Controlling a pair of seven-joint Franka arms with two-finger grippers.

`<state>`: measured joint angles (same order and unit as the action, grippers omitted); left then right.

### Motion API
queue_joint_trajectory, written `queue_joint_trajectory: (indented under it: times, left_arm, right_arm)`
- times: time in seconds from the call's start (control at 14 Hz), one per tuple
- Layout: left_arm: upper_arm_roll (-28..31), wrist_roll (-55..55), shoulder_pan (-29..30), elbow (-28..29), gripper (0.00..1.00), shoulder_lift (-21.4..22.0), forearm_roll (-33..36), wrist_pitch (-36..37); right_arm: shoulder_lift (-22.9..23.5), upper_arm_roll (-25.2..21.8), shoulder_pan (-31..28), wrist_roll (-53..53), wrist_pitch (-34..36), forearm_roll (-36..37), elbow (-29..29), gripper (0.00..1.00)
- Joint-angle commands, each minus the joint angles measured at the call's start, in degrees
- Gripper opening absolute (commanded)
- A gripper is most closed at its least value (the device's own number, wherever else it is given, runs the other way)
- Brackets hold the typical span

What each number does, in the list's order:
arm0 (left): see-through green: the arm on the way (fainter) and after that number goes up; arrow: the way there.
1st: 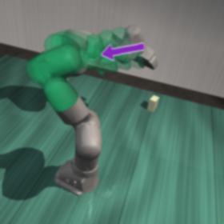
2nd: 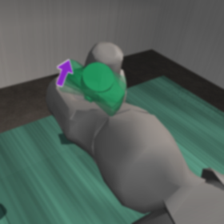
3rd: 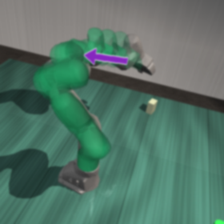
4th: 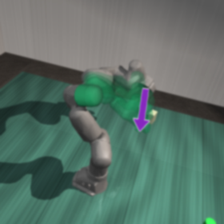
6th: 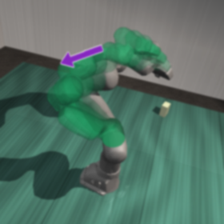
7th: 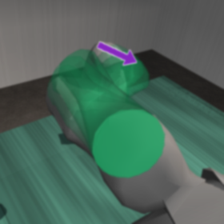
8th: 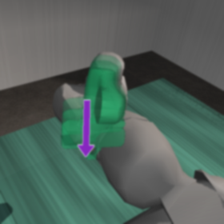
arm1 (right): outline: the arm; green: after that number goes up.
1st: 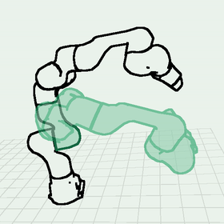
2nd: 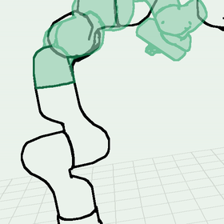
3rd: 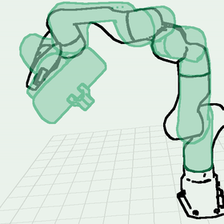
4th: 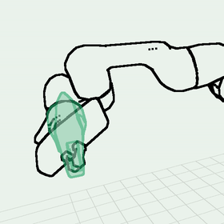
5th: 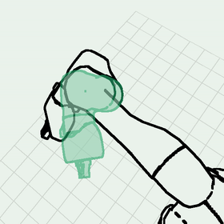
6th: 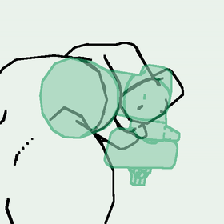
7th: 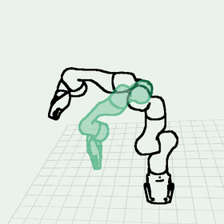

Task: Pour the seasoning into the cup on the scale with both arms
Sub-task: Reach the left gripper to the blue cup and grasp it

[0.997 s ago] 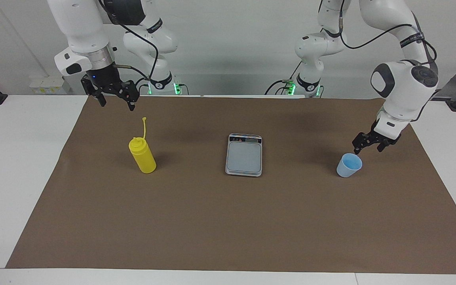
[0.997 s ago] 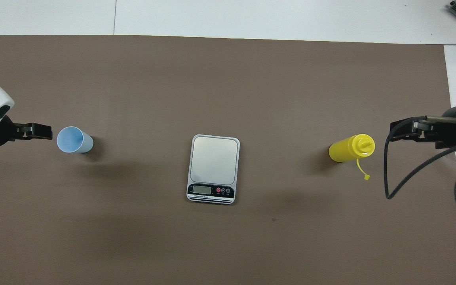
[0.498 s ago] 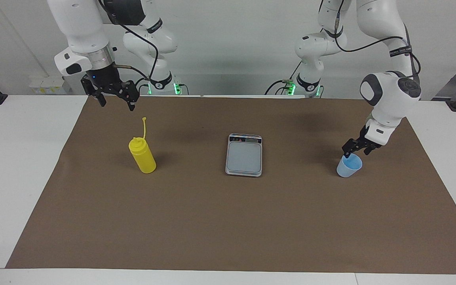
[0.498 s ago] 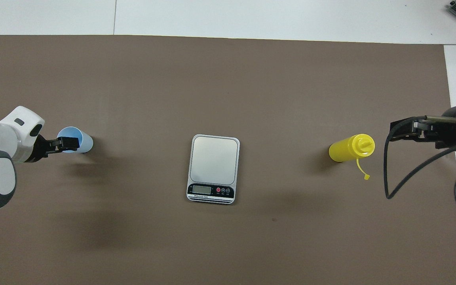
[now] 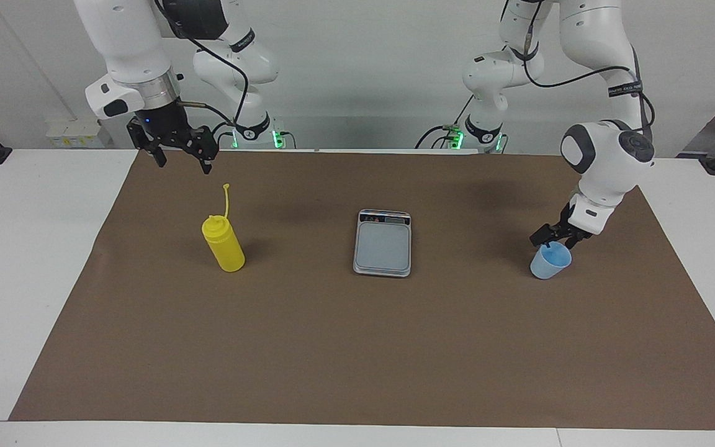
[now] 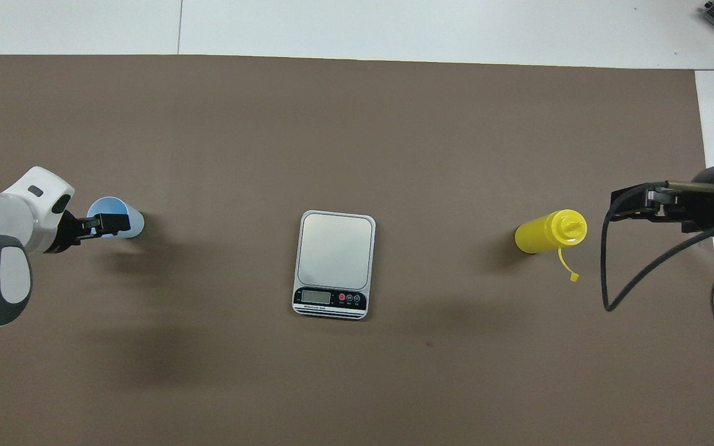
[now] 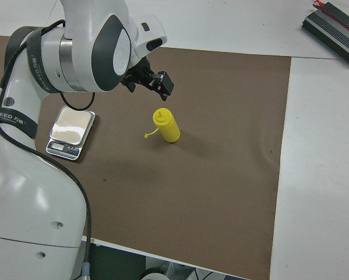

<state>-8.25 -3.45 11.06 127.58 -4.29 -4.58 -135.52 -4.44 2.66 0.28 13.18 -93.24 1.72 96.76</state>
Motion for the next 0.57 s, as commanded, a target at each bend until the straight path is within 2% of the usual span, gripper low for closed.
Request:
queue_joint_trajectory:
  times: [0.0, 0.28, 0.5]
  left_arm:
    - [-0.1, -0.4, 0.5, -3.1, 1.0, -1.1, -0.5, 2.9]
    - [0.0, -0.2, 0.9, -7.6, 1.0, -1.0, -0.5, 7.3]
    - [-0.1, 0.3, 2.0, -6.8, 1.0, -1.1, -0.5, 4.9]
  right_arm:
    - [-0.2, 0.2, -0.6, -1.2, 0.7, -0.1, -0.1, 1.0]
    - [-0.2, 0.3, -0.6, -1.2, 0.7, -0.1, -0.1, 1.0]
    - [-0.2, 0.2, -0.6, -1.2, 0.7, -0.1, -0.1, 1.0]
